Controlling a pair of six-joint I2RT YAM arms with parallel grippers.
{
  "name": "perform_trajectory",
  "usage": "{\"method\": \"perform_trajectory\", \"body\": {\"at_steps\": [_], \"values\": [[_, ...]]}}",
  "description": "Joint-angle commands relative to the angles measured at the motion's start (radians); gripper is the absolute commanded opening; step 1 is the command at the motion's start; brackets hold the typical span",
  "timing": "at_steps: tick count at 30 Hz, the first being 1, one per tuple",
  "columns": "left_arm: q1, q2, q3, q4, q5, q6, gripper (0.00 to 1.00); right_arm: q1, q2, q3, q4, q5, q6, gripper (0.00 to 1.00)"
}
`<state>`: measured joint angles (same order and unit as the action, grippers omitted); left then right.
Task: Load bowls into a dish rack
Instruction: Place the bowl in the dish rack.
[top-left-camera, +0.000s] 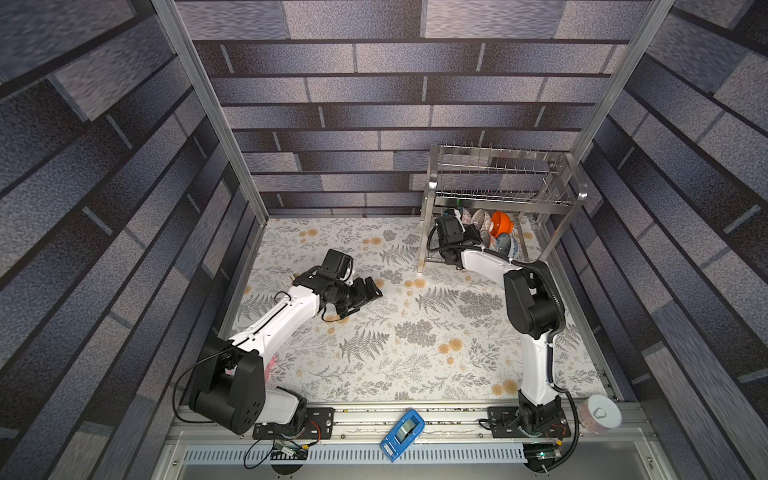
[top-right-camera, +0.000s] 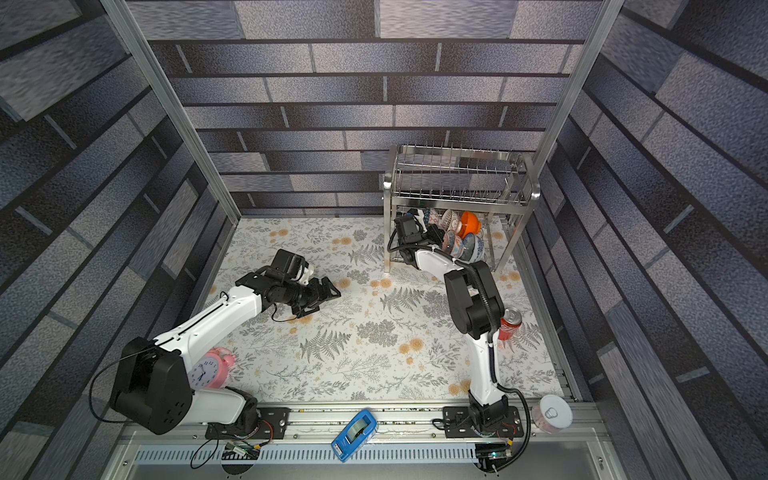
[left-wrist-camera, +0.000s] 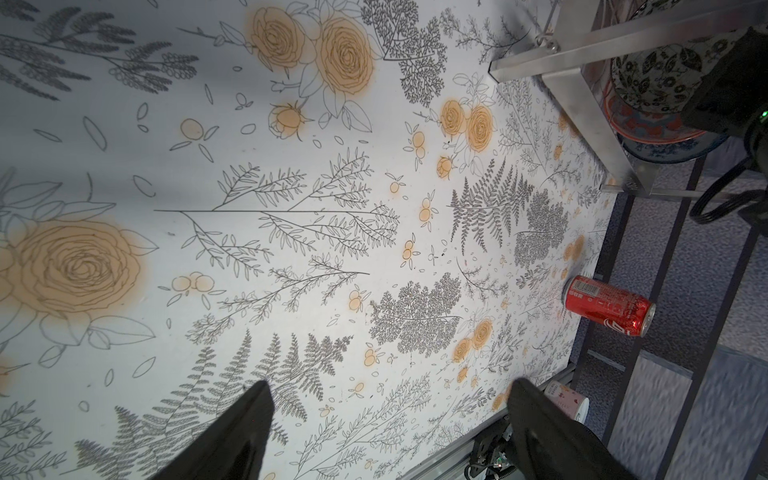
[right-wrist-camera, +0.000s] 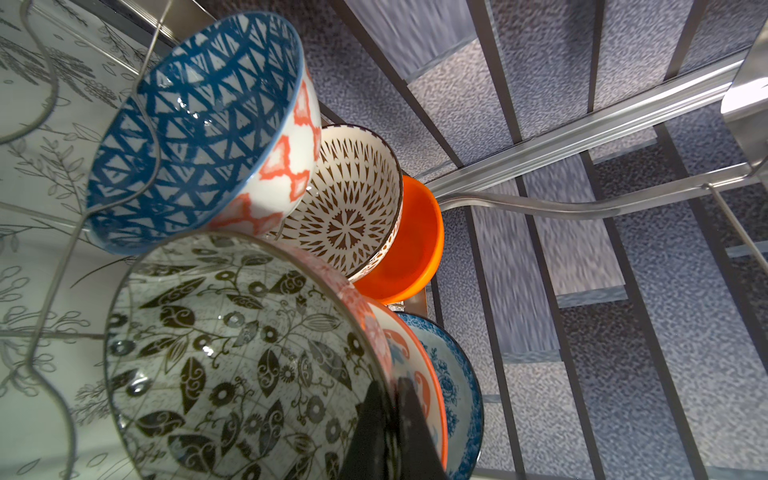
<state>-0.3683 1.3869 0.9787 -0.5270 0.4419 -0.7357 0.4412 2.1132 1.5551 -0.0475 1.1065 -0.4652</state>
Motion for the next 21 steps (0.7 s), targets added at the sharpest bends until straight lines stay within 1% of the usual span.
{"method": "perform_trajectory", "body": {"at_steps": [1,21], "values": [[0.009,0.0,-0.016,0.005,0.012,0.027,0.91,0.019,0.034,-0.001,0.024,0.011,-0.014,0.0],[0.016,-0.002,-0.035,0.017,0.024,0.029,0.91,0.061,0.065,-0.052,0.085,0.06,-0.079,0.0]]}}
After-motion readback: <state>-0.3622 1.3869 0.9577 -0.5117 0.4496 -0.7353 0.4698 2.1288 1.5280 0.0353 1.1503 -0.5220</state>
